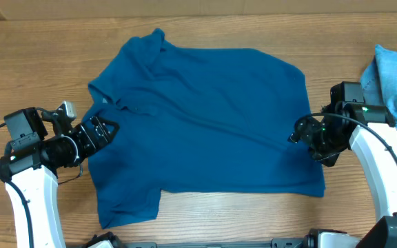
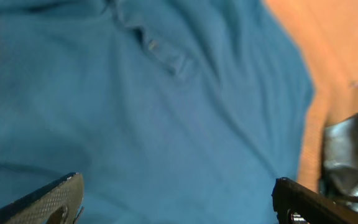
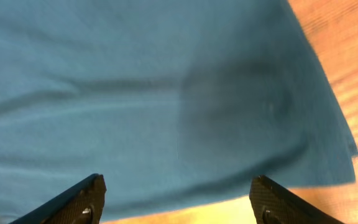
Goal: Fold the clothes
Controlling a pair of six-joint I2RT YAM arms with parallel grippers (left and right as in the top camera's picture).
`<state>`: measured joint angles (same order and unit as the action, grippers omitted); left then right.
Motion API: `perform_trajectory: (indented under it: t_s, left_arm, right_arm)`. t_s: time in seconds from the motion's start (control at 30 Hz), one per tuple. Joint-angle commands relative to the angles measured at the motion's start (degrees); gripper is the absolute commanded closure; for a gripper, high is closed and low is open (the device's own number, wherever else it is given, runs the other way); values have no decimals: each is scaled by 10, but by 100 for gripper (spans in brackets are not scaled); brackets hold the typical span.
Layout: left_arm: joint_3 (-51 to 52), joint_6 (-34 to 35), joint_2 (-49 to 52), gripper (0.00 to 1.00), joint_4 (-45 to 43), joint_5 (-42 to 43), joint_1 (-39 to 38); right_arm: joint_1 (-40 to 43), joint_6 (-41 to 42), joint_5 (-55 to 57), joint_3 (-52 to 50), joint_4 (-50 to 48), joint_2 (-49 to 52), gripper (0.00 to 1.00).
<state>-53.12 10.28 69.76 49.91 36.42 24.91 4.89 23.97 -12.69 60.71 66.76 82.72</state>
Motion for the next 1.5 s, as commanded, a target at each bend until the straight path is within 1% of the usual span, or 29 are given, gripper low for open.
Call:
perform_trajectory:
  t_s: [0.0, 0.17, 0.4, 0.53, 0.67, 0.77, 0.87, 0.97, 1.03, 1.1, 1.17, 1.23, 1.3, 1.37, 1.43, 1.47]
  left_arm:
    - [-9, -65, -7, 0, 38, -50, 2]
    - [7, -65, -7, 0, 78, -102, 2]
    - [70, -65, -7, 2, 82, -116, 2]
    - [102, -67, -7, 0, 71, -112, 2]
    - [106, -67, -7, 0, 66, -116, 2]
    - [106, -61, -7, 0, 64, -131, 2]
    - [106, -60, -7, 0, 56, -130, 2]
    - [106, -61, -7, 0, 33, -92, 2]
    - [104, -60, -7, 0, 5, -46, 2]
    - [97, -60, -7, 1, -32, 8, 2]
    - [88, -48, -7, 3, -73, 50, 2]
    - [76, -15, -7, 5, -104, 66, 2]
    - [65, 1, -7, 5, -122, 73, 2]
    - [57, 0, -7, 5, -127, 71, 2]
    - [54, -1, -7, 4, -121, 71, 2]
    - [54, -13, -7, 2, -103, 71, 2]
  right_arm:
    - [2, 0, -5, -12, 17, 0, 23]
    - [2, 11, -6, -27, 17, 0, 23]
    - [3, 13, -75, -98, -64, 0, 21]
    - [4, 13, -80, -106, -60, 0, 21]
    - [4, 17, -80, -109, -54, 0, 18]
    - [4, 20, -80, -109, -45, 0, 18]
    - [4, 15, -80, -109, -57, 0, 18]
    - [4, -21, -97, -109, -95, 0, 19]
    - [4, -78, -155, -108, -141, 0, 22]
    - [4, -86, -181, -104, -185, 0, 27]
    - [4, -86, -192, -94, -221, 0, 27]
    - [4, -86, -192, -82, -237, 0, 27]
    - [4, -86, -188, -71, -234, 0, 27]
    - [4, -86, -180, -68, -233, 0, 27]
    - [4, -85, -181, -66, -211, 0, 25]
    - [4, -81, -182, -66, -192, 0, 23]
